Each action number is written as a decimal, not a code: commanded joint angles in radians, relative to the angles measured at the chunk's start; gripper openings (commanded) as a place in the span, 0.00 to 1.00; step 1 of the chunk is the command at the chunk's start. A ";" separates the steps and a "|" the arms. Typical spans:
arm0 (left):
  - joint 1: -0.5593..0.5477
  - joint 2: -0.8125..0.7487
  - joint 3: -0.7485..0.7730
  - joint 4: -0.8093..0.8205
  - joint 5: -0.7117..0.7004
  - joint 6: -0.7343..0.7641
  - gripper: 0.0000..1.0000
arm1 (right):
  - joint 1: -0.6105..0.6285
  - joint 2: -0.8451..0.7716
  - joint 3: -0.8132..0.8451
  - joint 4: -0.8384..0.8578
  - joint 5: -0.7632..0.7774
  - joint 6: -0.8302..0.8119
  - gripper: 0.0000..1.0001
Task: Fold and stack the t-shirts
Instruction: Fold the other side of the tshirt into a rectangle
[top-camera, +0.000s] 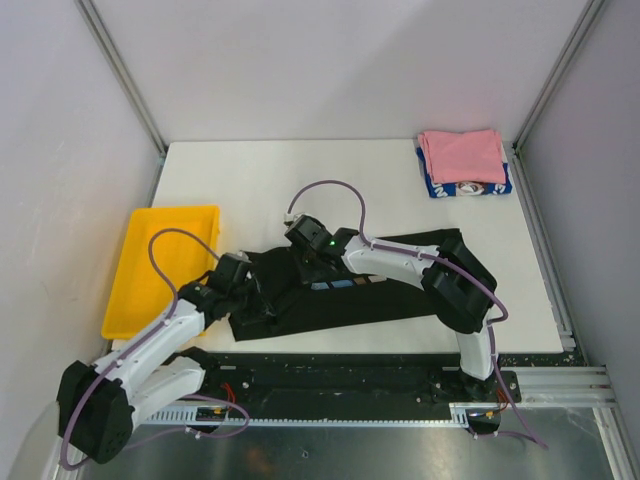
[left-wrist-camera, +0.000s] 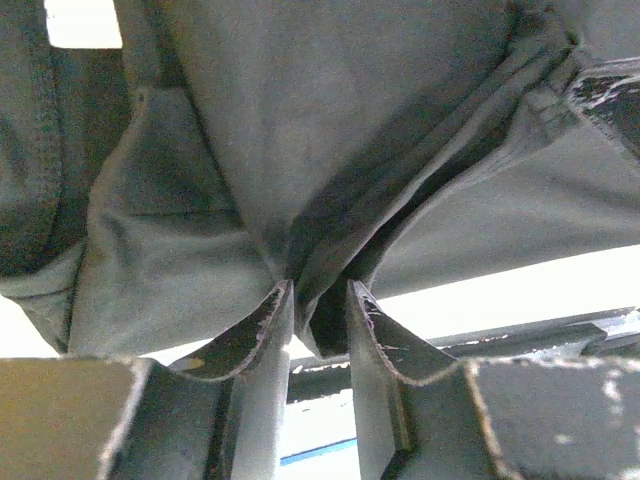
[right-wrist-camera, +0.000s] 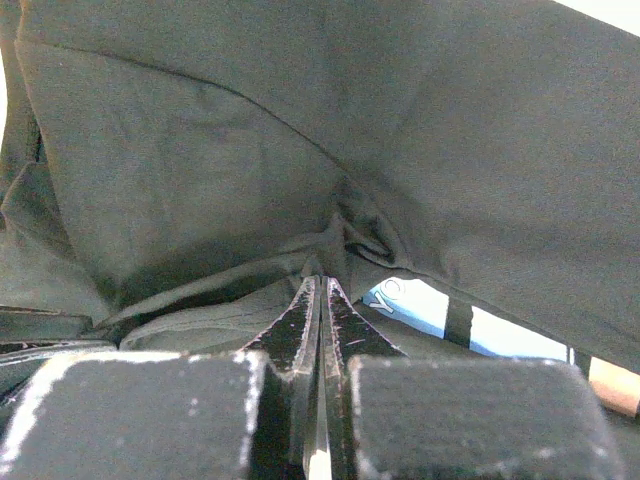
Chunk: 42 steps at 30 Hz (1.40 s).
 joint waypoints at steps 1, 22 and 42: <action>-0.038 -0.047 -0.037 -0.010 -0.056 -0.079 0.33 | -0.002 -0.044 0.001 0.004 0.018 0.021 0.00; -0.089 -0.065 0.048 -0.077 -0.085 -0.075 0.00 | -0.007 -0.156 -0.120 0.010 0.063 0.041 0.00; -0.089 -0.026 0.081 -0.102 -0.130 -0.049 0.00 | 0.076 -0.284 -0.292 -0.013 0.154 0.181 0.00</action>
